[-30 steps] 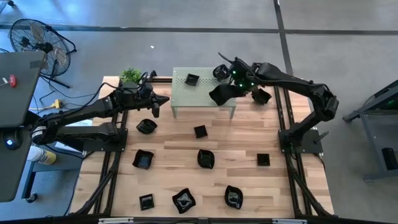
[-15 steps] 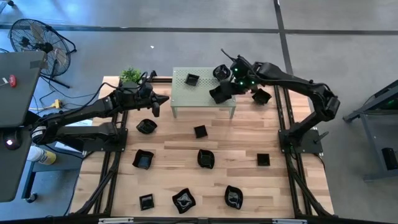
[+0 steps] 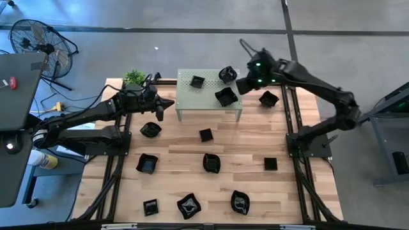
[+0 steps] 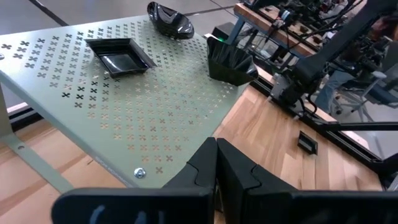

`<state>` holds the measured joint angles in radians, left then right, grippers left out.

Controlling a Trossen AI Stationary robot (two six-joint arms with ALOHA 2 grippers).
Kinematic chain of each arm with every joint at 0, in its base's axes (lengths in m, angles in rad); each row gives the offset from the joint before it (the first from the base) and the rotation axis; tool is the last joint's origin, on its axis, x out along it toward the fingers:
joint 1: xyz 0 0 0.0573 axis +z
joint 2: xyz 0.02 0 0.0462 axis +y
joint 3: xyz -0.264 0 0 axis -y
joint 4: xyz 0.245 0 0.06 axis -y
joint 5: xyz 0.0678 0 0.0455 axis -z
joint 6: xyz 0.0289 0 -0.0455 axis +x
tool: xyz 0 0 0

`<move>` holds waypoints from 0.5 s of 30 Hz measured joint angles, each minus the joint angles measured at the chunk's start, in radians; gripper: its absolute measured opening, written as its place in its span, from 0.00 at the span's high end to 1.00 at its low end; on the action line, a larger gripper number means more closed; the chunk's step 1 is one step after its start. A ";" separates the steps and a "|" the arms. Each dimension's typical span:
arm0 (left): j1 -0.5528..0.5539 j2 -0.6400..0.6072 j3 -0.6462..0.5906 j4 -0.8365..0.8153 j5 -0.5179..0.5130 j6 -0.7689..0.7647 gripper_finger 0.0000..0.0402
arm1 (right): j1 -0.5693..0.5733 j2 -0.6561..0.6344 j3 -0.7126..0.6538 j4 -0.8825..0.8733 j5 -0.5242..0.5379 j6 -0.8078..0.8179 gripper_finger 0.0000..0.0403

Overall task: Pick & Place Mini shaped plates
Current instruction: Stack the black square plate on top of the black square plate on the shelf

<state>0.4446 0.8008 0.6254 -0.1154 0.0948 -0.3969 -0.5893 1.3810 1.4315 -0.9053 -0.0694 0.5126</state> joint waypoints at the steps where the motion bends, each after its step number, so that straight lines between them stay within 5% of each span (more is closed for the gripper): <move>1: 0.000 0.000 0.000 0.000 0.000 0.000 1.00 | 0.006 -0.023 0.000 -0.004 0.004 -0.032 0.94; 7: 0.000 0.000 0.000 0.000 0.001 0.021 1.00 | 0.102 -0.159 -0.071 0.002 0.005 -0.149 0.98; 15: 0.000 0.000 0.000 0.000 0.002 0.080 1.00 | 0.358 -0.318 -0.370 0.191 -0.088 -0.106 0.99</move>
<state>0.4446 0.8009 0.6254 -0.1154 0.0971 -0.3171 -0.2316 1.0625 1.0619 -0.7140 -0.1578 0.4070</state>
